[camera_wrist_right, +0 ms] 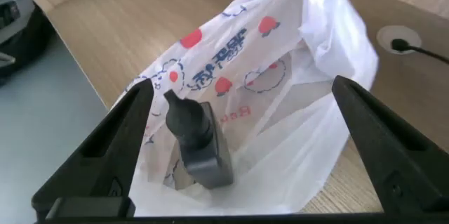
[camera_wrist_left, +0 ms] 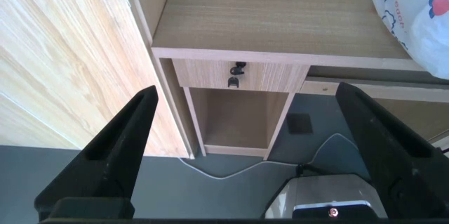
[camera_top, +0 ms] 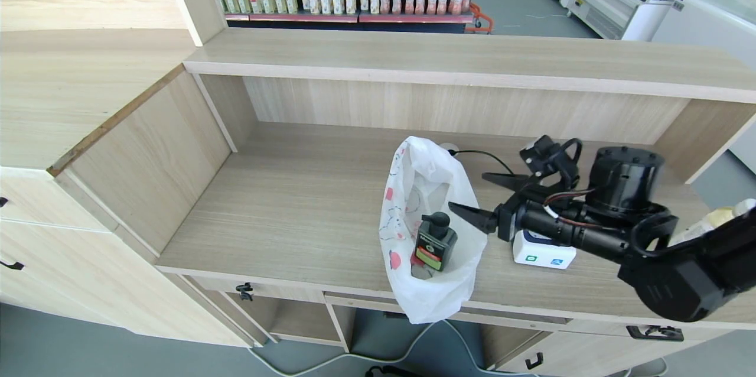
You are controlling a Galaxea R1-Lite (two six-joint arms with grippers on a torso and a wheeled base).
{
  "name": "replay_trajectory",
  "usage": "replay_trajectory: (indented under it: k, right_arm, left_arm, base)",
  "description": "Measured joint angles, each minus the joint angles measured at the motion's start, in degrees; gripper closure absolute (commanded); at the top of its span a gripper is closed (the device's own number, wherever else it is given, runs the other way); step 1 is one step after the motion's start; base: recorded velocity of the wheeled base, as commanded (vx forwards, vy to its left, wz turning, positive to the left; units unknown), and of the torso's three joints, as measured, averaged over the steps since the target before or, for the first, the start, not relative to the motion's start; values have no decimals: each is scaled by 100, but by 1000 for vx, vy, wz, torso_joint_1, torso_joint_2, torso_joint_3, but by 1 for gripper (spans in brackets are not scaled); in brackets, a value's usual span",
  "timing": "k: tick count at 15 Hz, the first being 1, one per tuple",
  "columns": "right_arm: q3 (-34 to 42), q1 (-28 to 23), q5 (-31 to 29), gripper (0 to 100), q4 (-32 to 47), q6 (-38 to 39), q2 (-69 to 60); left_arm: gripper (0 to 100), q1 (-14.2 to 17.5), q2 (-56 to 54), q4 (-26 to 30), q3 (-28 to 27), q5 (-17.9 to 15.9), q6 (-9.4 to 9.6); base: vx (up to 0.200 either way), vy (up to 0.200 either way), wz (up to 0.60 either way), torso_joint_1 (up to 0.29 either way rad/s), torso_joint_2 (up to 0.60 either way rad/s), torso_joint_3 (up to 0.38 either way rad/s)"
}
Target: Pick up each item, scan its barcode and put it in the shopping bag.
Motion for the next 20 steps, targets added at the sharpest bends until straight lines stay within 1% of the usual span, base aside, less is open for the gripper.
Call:
replay_trajectory:
  k: [2,4,7,9,11,14,20]
  right_arm:
    - [212,-254,-502,0,182,226,-660]
    - [514,-720,-981,0,584,263,-1357]
    - [1471,-1663,-1769,0,883,138,-2107]
    - [2127,-2083,-2035,0,907,112,-2459]
    - [2531,-2260,-2111,0,912,102,-2837]
    - [2778,-2339,-2164,0,942,101,-3272]
    - [3191,-2519,-2213,0,973,101,-3807]
  left_arm:
    - [0,0,0,0,0,0,0]
    - [0,0,0,0,0,0,0]
    - [0,0,0,0,0,0,0]
    - [0,0,0,0,0,0,0]
    - [0,0,0,0,0,0,0]
    - [0,0,0,0,0,0,-16]
    - [0,-5,0,-2,0,5,26]
  base:
    - [0,0,0,0,0,0]
    - [0,0,0,0,0,0]
    - [0,0,0,0,0,0]
    - [0,0,0,0,0,0]
    - [0,0,0,0,0,0]
    - [0,0,0,0,0,0]
    - [0,-200,0,3,0,2]
